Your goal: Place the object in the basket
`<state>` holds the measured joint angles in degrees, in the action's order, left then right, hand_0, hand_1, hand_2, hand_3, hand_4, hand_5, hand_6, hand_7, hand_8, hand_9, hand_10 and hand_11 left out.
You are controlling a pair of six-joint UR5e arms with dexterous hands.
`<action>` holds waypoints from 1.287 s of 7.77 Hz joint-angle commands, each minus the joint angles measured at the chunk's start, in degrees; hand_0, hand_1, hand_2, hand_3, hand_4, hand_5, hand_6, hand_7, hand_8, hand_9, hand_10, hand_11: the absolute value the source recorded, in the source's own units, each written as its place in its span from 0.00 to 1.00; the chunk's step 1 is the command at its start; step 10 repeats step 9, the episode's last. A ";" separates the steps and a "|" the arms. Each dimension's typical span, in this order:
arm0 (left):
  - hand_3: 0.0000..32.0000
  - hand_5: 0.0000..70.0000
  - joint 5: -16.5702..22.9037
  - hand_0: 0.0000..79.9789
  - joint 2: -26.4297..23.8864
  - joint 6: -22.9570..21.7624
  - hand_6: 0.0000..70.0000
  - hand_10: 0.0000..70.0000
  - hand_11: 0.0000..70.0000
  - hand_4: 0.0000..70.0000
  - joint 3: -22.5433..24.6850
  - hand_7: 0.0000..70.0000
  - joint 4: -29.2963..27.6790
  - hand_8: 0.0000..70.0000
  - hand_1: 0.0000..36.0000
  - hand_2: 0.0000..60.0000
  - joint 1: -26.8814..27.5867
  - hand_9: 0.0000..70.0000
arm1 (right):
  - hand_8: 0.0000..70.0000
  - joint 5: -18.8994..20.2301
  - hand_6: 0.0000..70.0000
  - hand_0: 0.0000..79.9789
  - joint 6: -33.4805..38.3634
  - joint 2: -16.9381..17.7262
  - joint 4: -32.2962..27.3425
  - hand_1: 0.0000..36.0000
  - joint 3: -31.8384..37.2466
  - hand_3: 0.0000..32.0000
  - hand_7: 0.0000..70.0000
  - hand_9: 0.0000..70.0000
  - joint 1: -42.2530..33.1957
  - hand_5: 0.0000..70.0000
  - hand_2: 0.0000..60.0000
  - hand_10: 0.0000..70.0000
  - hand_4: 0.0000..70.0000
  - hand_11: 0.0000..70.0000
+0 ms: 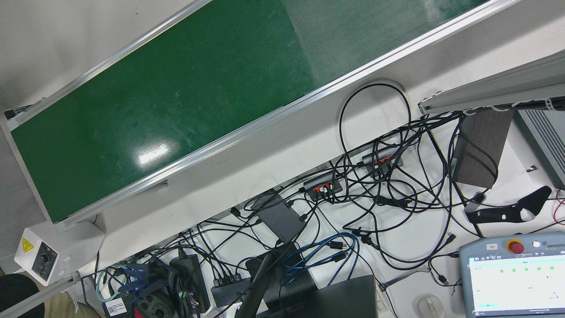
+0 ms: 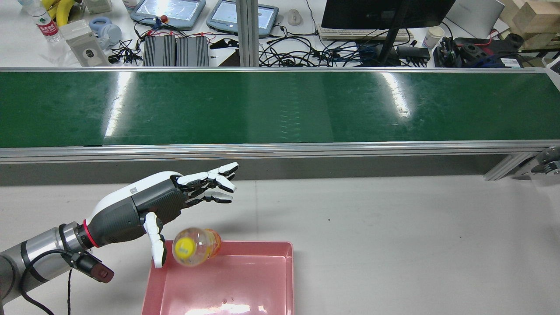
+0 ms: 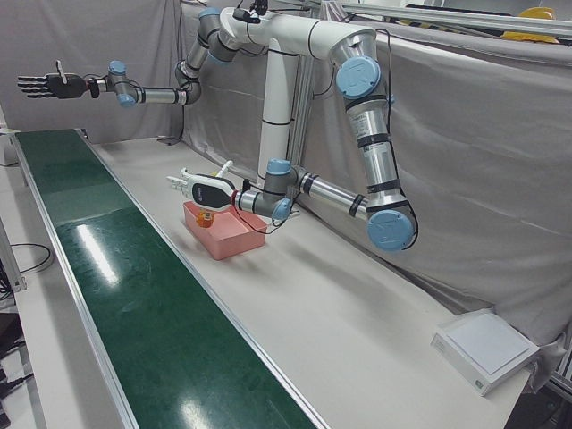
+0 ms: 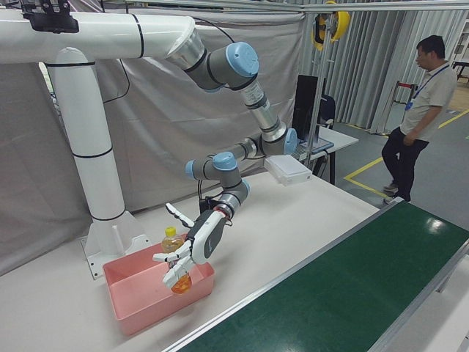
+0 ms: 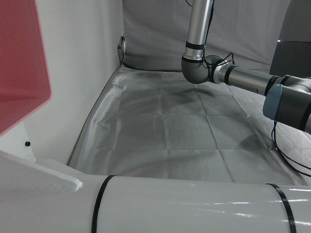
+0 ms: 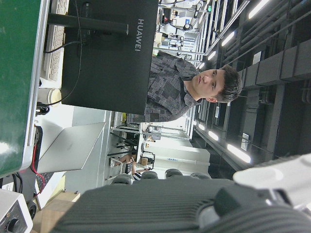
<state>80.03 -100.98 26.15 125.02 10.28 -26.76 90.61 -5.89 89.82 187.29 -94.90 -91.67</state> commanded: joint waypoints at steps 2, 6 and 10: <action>0.00 0.27 0.12 0.64 0.87 -0.14 0.02 0.13 0.20 0.23 0.40 0.03 -1.49 0.03 0.04 0.00 0.22 0.03 | 0.00 0.00 0.00 0.00 0.00 0.00 0.00 0.00 0.07 0.00 0.00 0.00 0.00 0.00 0.00 0.00 0.00 0.00; 0.00 0.29 0.38 0.65 0.96 -0.75 0.03 0.14 0.22 0.22 0.49 0.04 -1.76 0.05 0.06 0.00 0.13 0.05 | 0.00 0.00 0.00 0.00 0.00 0.00 0.00 0.00 0.07 0.00 0.00 0.00 0.00 0.00 0.00 0.00 0.00 0.00; 0.00 0.38 0.39 0.64 0.87 -4.43 0.05 0.18 0.28 0.23 0.40 0.06 -2.28 0.07 0.01 0.00 -1.18 0.10 | 0.00 0.00 0.00 0.00 0.00 0.00 0.00 0.00 0.07 0.00 0.00 0.00 0.00 0.00 0.00 0.00 0.00 0.00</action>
